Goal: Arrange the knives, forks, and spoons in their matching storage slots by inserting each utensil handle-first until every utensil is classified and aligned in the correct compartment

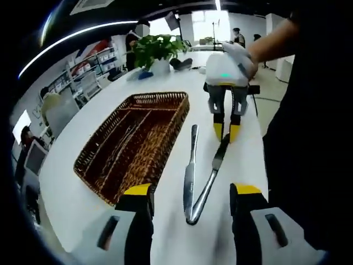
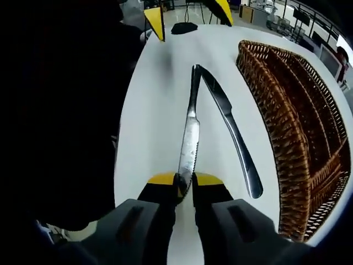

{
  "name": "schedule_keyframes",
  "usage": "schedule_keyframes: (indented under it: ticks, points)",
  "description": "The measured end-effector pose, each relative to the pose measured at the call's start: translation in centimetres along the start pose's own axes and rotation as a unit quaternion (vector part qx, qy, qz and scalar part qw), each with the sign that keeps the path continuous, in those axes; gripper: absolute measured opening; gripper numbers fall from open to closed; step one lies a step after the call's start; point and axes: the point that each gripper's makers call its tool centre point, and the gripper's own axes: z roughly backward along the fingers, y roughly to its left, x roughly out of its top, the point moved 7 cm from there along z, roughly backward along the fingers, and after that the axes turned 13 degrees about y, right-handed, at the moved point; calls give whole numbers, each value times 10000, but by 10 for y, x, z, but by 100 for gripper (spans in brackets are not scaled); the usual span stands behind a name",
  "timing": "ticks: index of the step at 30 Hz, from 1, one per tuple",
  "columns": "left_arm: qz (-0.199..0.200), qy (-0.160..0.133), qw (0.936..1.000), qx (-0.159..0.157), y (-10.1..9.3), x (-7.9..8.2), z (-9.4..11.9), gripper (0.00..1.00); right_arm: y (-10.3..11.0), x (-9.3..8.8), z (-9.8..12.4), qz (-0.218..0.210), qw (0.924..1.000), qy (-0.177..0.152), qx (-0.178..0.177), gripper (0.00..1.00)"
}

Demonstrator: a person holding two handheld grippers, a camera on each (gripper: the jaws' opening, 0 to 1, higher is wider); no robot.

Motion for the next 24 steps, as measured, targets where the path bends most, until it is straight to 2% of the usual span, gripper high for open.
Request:
schedule_keyframes:
  ticks: [4, 9, 11, 24]
  points:
    - [-245, 216, 9992, -237, -1, -4, -16, 42, -1, -1, -1, -78, 10000, -4, -3, 10]
    - [-574, 574, 9948, -621, -8, -12, -37, 33, 0, 1, -2, -84, 9998, 168, -120, 9]
    - [-558, 621, 9940, -699, -10, -13, -44, 31, 1, 2, 0, -82, 9997, 215, -121, 9]
    - [-676, 556, 9931, -781, -14, -15, -59, 23, -1, 17, 38, -115, 9989, 375, -249, 9]
